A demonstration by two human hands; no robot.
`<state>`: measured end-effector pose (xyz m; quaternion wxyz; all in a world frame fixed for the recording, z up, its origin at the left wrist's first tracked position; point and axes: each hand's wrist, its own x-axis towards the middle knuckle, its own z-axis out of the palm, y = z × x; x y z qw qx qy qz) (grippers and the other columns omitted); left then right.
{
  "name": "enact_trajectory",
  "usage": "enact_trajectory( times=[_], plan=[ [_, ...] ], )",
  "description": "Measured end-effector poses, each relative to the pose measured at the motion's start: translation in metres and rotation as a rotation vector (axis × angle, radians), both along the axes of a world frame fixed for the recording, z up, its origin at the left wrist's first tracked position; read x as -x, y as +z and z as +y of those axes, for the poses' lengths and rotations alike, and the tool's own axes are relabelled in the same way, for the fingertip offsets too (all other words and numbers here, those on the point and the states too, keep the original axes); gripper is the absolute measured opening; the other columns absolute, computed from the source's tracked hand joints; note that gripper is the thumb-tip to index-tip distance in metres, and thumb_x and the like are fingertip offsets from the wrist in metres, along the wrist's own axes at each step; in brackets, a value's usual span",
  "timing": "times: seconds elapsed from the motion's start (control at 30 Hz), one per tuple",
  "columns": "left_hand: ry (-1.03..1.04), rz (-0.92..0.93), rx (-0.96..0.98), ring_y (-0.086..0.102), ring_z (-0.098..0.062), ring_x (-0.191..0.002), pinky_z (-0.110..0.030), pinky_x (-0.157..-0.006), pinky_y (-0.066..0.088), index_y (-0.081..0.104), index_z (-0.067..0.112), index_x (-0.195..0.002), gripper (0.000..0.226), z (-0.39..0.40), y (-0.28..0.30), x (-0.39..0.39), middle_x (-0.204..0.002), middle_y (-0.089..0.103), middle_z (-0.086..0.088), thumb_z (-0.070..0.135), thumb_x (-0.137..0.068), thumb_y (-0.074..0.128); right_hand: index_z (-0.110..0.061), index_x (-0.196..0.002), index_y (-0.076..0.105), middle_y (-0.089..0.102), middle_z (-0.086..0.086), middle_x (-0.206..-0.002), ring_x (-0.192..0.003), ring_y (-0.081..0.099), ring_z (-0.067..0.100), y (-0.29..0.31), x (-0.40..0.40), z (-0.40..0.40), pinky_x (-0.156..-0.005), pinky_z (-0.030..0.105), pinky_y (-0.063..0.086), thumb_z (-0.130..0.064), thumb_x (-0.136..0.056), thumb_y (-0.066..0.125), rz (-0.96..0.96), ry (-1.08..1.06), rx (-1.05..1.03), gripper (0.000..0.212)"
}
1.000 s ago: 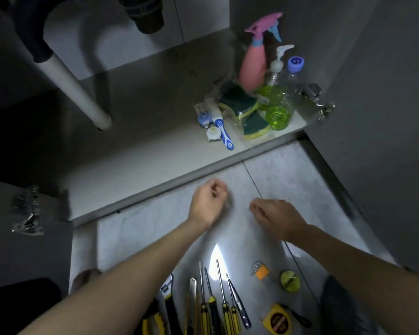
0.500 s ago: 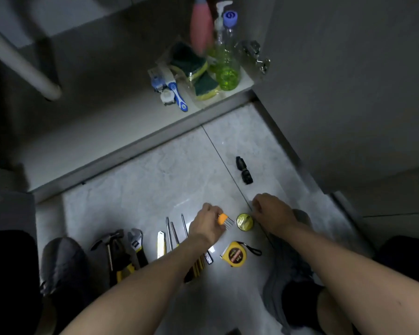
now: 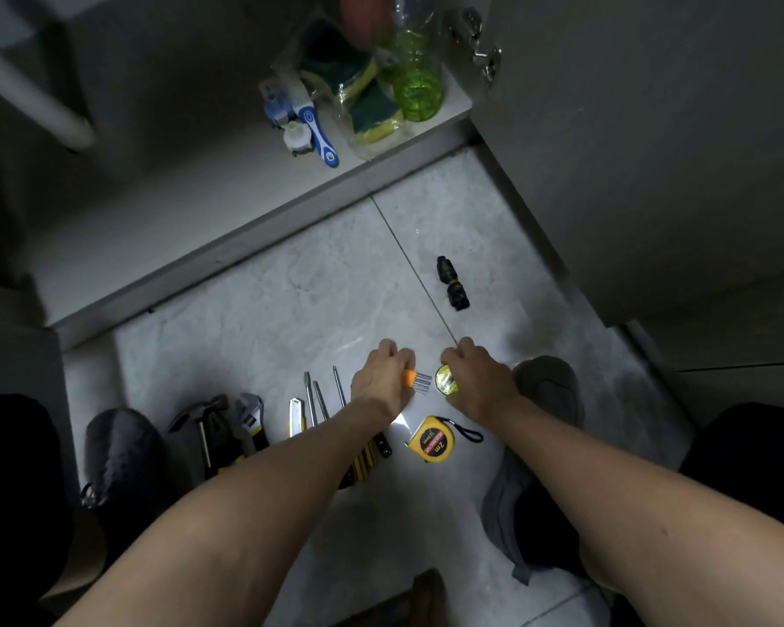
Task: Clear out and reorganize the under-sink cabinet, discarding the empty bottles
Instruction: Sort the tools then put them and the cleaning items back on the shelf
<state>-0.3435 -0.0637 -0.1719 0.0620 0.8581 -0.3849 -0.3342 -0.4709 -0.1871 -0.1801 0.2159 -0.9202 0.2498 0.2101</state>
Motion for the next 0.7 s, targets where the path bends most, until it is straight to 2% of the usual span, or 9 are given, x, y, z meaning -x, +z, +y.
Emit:
enact_trajectory(
  times=[0.1,0.2,0.33,0.5,0.53,0.6,0.7],
  plan=[
    [0.012,-0.002,-0.004,0.053,-0.021,-0.09,-0.033,-0.067,0.045,0.051,0.023,-0.088,0.022,0.006,0.0,-0.005,-0.099,0.054,0.003,0.012,-0.077,0.066,-0.014,-0.122,0.05,0.045,0.008,-0.126,-0.112,0.051,0.028,0.0,-0.004,-0.001,-0.081,0.04,0.053,-0.02,-0.088,0.069,-0.008,0.019,-0.004,0.039],
    [0.031,0.05,0.004,0.058,-0.024,-0.082,-0.03,-0.061,0.038,0.051,0.022,-0.087,0.018,0.018,-0.001,-0.01,-0.087,0.061,0.002,0.012,-0.078,0.063,-0.014,-0.125,0.05,0.045,0.008,-0.127,-0.111,0.051,0.028,-0.002,-0.005,-0.002,-0.078,0.036,0.051,-0.021,-0.088,0.067,-0.026,0.04,-0.001,0.041],
    [0.153,0.131,0.051,0.063,-0.021,-0.084,-0.03,-0.07,0.05,0.06,0.022,-0.091,0.013,0.037,0.0,-0.015,-0.09,0.067,0.001,0.019,-0.082,0.069,-0.015,-0.13,0.052,0.049,0.008,-0.126,-0.113,0.049,0.027,-0.003,-0.002,0.0,-0.07,0.031,0.041,-0.027,-0.085,0.071,-0.089,0.097,0.032,0.05],
    [0.276,0.238,0.102,0.063,-0.016,-0.083,-0.011,-0.06,0.043,0.055,0.027,-0.079,0.024,0.068,0.002,-0.017,-0.088,0.068,0.004,0.009,-0.086,0.069,-0.012,-0.122,0.059,0.056,0.009,-0.12,-0.106,0.054,0.029,0.006,0.001,0.006,-0.079,0.038,0.044,-0.03,-0.087,0.064,-0.198,0.347,0.146,0.04],
    [0.304,0.251,0.104,0.064,-0.018,-0.086,-0.013,-0.067,0.047,0.056,0.026,-0.081,0.022,0.074,0.003,-0.018,-0.091,0.068,0.003,0.009,-0.087,0.068,-0.012,-0.12,0.06,0.056,0.009,-0.117,-0.104,0.054,0.029,0.008,0.001,0.008,-0.079,0.039,0.044,-0.031,-0.089,0.061,-0.225,0.444,0.151,0.036],
    [0.36,0.268,0.093,0.065,-0.022,-0.089,-0.028,-0.079,0.053,0.058,0.023,-0.088,0.014,0.083,0.005,-0.019,-0.096,0.069,-0.003,0.012,-0.09,0.067,-0.014,-0.118,0.058,0.057,0.008,-0.115,-0.103,0.056,0.029,0.013,0.002,0.017,-0.075,0.041,0.045,-0.039,-0.094,0.054,-0.186,0.6,0.101,0.035],
    [0.436,0.263,0.083,0.065,-0.022,-0.089,-0.028,-0.079,0.05,0.061,0.02,-0.093,0.006,0.094,0.007,-0.021,-0.096,0.069,-0.004,0.015,-0.094,0.064,-0.015,-0.123,0.05,0.06,0.007,-0.116,-0.102,0.063,0.032,0.014,0.003,0.041,-0.065,0.037,0.04,-0.062,-0.091,0.05,0.013,0.628,0.108,0.057]
  ],
)
